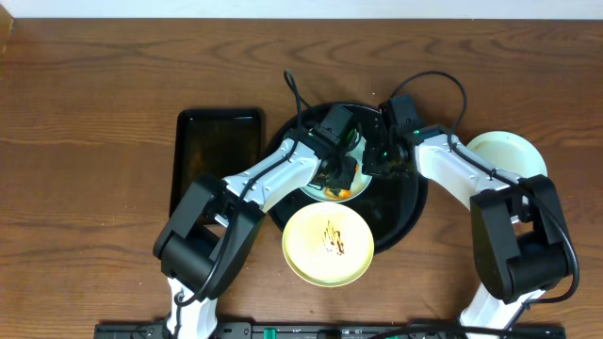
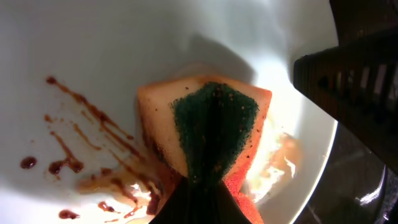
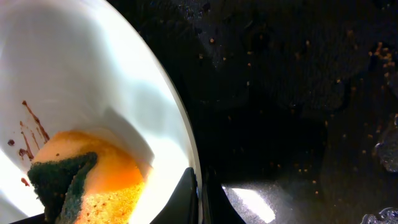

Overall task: Clean dirty plates on tray and stack at the side
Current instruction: 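Scrub the top pale green plate with the sponge in the left gripper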

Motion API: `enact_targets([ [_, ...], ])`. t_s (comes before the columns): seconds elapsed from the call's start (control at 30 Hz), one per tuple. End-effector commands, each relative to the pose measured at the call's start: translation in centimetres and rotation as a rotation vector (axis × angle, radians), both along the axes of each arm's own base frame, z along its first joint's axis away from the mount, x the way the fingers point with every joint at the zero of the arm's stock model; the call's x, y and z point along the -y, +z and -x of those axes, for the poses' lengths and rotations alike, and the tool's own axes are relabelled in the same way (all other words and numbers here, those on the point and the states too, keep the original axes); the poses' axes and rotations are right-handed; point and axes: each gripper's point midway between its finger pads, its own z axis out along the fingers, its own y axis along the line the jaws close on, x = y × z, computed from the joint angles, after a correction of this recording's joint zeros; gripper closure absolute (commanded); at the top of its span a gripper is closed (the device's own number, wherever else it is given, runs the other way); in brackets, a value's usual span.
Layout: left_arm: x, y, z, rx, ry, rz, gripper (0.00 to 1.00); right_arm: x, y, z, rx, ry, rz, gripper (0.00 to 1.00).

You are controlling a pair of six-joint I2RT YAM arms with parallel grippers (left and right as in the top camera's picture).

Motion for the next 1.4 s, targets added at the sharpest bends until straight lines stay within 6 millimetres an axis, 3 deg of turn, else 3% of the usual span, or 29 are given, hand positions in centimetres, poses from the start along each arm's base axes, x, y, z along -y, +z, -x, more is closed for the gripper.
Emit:
enact_targets([
  [0.0, -3.5, -2.3, -1.9, 0.049, 0.088, -0.157, 0.92, 1.9, -1.1, 0.6, -0.025, -0.034, 0.090, 0.99],
  [0.2, -9.1, -2.3, -5.3, 0.087, 0.237, -0.235, 0.92, 2.1, -1.2, 0.9, -0.038, -0.033, 0.095, 0.99],
  [0.27, -10.6, -2.4, -5.6, 0.072, 0.270, -0.243, 0.92, 2.1, -1.2, 0.9, -0.038, -0.033, 0.095, 0.99],
  [0.33, -11.4, -2.7, -4.7, 0.009, 0.302, -0.245, 0.93, 2.1, -1.2, 0.9, -0.038, -0.033, 0.095, 0.99],
  [0.47, -8.0, -2.7, -1.6, -0.135, 0.201, -0.104, 0.92, 2.2, -1.2, 1.0, -0.041, -0.037, 0.096, 0.99],
  [0.63, -1.7, -1.1, 0.7, -0.151, -0.096, 0.134, 0.92, 2.3, -1.3, 1.1, -0.046, -0.036, 0.098, 0.99],
  [0.73, -1.1, -1.2, 0.6, -0.100, -0.147, 0.108, 0.92, 2.3, -1.3, 1.2, -0.053, -0.036, 0.100, 0.99],
  [0.87, -3.5, -2.1, -1.5, -0.023, -0.032, -0.040, 0.92, 2.3, -1.3, 1.3, -0.055, -0.036, 0.101, 0.99],
  [1.07, -9.6, -2.2, -5.8, 0.107, 0.266, -0.252, 0.93, 2.3, -1.3, 1.3, -0.056, -0.036, 0.101, 0.99],
  [1.27, -13.2, -1.9, -7.2, 0.160, 0.342, -0.354, 0.92, 2.3, -1.3, 1.3, -0.056, -0.036, 0.102, 0.99],
  [1.37, -13.5, -1.8, -6.9, 0.147, 0.340, -0.371, 0.93, 2.3, -1.3, 1.3, -0.056, -0.036, 0.102, 0.99],
])
